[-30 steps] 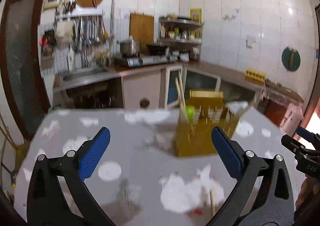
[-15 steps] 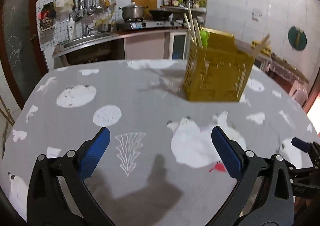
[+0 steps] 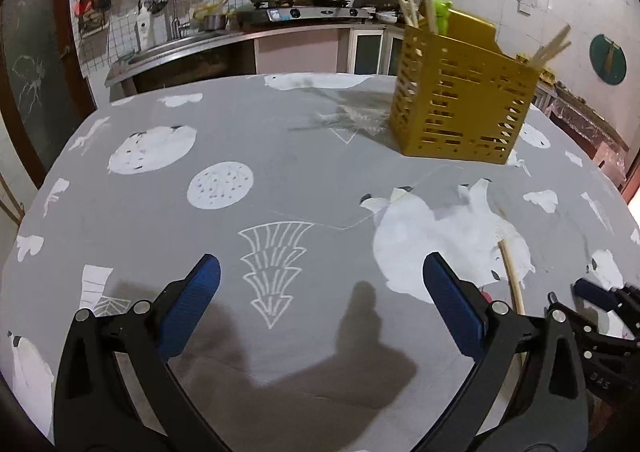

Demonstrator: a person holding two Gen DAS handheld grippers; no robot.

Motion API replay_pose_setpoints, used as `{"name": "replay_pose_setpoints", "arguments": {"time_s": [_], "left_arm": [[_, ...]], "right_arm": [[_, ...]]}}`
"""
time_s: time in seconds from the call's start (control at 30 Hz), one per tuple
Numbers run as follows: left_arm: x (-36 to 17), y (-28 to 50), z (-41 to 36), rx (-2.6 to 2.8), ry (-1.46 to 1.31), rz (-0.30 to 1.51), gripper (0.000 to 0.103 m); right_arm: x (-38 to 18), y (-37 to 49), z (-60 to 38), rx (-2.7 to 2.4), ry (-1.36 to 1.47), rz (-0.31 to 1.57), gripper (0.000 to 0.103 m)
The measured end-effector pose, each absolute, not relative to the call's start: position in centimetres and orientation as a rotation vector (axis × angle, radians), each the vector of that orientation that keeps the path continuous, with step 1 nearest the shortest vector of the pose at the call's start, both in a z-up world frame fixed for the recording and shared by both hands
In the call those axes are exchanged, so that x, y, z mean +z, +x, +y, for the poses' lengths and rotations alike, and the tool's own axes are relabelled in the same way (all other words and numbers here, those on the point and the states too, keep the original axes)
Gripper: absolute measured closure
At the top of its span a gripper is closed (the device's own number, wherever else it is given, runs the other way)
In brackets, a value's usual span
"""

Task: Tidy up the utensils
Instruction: 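Lower both tools toward the remaining utensils on the table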

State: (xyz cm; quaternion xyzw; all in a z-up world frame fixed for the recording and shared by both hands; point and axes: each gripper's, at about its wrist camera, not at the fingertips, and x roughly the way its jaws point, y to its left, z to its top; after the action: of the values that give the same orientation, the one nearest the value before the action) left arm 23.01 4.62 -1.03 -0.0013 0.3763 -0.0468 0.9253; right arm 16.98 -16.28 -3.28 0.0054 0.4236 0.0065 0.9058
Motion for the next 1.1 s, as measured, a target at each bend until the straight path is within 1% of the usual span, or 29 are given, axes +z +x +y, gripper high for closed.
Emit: {"name": "replay_pose_setpoints", "arguments": {"time_s": [0.03, 0.1, 0.13, 0.17, 0.23, 0.3, 0.47, 0.7, 0.97, 1.03, 1.07, 1.1], "left_arm": [[-1.0, 23.0, 4.7, -0.093, -0.006, 0.772, 0.005], [-1.0, 23.1, 5.0, -0.087, -0.011, 0.774, 0.005], [-1.0, 23.1, 5.0, -0.087, -0.012, 0.777, 0.005], [-1.0, 23.1, 5.0, -0.089, -0.013, 0.780, 0.005], [-1.0, 23.2, 4.8, -0.093, -0.013, 0.784, 0.005], [-1.1, 23.2, 4.4, -0.104, -0.010, 0.790, 0.005], [-1.0, 23.1, 2.5, -0.145, 0.004, 0.800, 0.005], [-0.6, 23.4, -0.9, -0.203, 0.017, 0.811, 0.005], [-1.7, 24.1, -5.7, -0.281, 0.044, 0.868, 0.005], [-2.2, 24.2, -7.1, -0.295, 0.071, 0.880, 0.006], [-2.4, 24.3, -7.5, -0.307, 0.079, 0.889, 0.009], [-2.5, 24.3, -8.0, -0.320, 0.085, 0.900, 0.015]], "right_arm": [[-3.4, 17.1, -16.2, 0.016, 0.013, 0.879, 0.060], [-3.5, 17.3, -16.0, 0.016, 0.007, 0.888, 0.065], [-3.5, 17.5, -15.9, 0.016, 0.009, 0.892, 0.071], [-3.5, 17.6, -15.8, 0.017, 0.011, 0.896, 0.073], [-3.4, 17.9, -15.6, 0.024, 0.006, 0.902, 0.084], [-3.4, 17.9, -15.4, 0.030, 0.002, 0.900, 0.092], [-3.2, 18.1, -16.8, 0.043, 0.053, 0.897, 0.093], [-2.7, 19.0, -21.7, -0.039, 0.122, 0.879, 0.093], [-2.6, 20.2, -26.1, -0.108, 0.174, 0.856, 0.093], [-2.9, 20.4, -26.4, -0.108, 0.176, 0.861, 0.093], [-3.0, 20.5, -26.6, -0.108, 0.177, 0.862, 0.093], [-3.1, 20.6, -26.7, -0.107, 0.177, 0.863, 0.093]]}}
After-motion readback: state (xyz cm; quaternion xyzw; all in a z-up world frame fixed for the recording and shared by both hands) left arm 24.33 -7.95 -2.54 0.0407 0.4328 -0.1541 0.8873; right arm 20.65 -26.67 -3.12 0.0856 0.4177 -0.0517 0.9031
